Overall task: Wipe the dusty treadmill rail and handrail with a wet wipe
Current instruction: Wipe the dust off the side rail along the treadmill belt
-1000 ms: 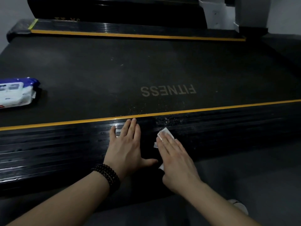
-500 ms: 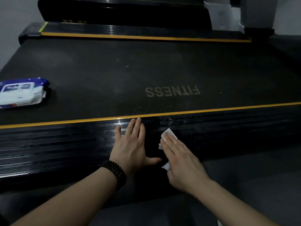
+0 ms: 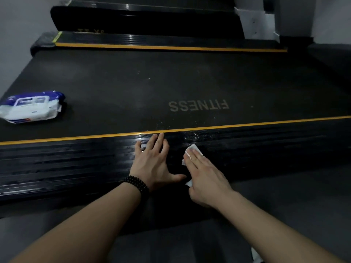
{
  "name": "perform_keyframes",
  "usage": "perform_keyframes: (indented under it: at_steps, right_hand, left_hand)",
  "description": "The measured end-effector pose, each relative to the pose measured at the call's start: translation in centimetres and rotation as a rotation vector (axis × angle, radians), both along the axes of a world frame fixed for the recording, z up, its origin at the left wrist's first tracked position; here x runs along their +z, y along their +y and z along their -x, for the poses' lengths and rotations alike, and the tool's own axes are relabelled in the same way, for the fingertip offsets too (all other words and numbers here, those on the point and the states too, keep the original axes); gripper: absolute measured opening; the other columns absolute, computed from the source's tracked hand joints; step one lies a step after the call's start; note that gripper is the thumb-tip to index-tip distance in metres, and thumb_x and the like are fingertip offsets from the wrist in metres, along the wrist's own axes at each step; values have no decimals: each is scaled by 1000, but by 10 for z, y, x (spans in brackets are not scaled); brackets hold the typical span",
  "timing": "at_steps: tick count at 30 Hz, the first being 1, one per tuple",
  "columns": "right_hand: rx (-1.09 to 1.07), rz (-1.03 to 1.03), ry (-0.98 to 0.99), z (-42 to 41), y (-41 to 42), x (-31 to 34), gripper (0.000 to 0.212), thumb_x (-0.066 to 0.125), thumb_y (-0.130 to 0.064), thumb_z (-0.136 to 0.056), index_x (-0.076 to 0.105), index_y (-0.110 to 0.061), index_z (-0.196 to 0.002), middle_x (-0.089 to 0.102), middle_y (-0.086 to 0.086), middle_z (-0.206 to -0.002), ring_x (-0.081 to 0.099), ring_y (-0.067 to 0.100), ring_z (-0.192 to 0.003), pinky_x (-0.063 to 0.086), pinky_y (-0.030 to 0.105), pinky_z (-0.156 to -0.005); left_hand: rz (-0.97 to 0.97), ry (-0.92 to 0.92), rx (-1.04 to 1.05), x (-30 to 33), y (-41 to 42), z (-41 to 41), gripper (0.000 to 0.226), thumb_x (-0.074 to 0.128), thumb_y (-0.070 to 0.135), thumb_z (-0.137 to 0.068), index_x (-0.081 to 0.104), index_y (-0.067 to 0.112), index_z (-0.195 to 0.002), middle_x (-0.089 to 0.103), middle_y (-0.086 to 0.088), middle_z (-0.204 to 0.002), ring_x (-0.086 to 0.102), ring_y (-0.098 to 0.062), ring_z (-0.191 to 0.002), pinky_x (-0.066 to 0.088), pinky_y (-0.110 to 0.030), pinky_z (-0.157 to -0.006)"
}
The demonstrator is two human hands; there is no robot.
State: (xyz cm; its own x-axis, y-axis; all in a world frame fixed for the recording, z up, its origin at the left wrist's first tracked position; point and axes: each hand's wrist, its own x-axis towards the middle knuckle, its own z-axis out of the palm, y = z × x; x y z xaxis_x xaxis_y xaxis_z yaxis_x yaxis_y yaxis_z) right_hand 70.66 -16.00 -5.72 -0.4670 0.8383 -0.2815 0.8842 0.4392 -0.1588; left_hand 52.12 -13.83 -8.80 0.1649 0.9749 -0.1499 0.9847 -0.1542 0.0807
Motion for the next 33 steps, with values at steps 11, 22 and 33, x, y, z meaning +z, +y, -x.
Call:
perform_keyframes:
  at_steps: [11, 22, 33]
  right_hand:
    - [32, -41, 79, -16, 6, 1, 84, 45, -38, -91, 2, -14, -159, -12, -3, -165, -15, 8, -150, 2, 34, -124]
    - [-90, -144, 243, -23, 61, -7, 85, 14, -60, -87, 17, -14, -158, 11, -1, -166, 4, 10, -152, 5, 33, -124]
    - [94, -85, 43, -45, 51, -17, 87, 18, -69, -94, -8, -17, -158, -18, -3, -164, -24, 8, -148, -11, 33, -122]
  left_hand:
    - [14, 0, -11, 3, 5, -2, 131, 30, 103, -62, -4, 24, -160, -5, -7, -170, -7, -25, -156, 5, -64, -119]
    - [-27, 23, -37, -9, 10, -26, 128, 29, 98, -69, -7, 16, -161, -16, -9, -168, -18, -26, -154, 2, -62, -122]
    - [-61, -30, -2, -12, 6, -31, 122, 35, 94, -69, 24, 14, -160, 14, -9, -168, 9, -26, -156, 15, -63, -120]
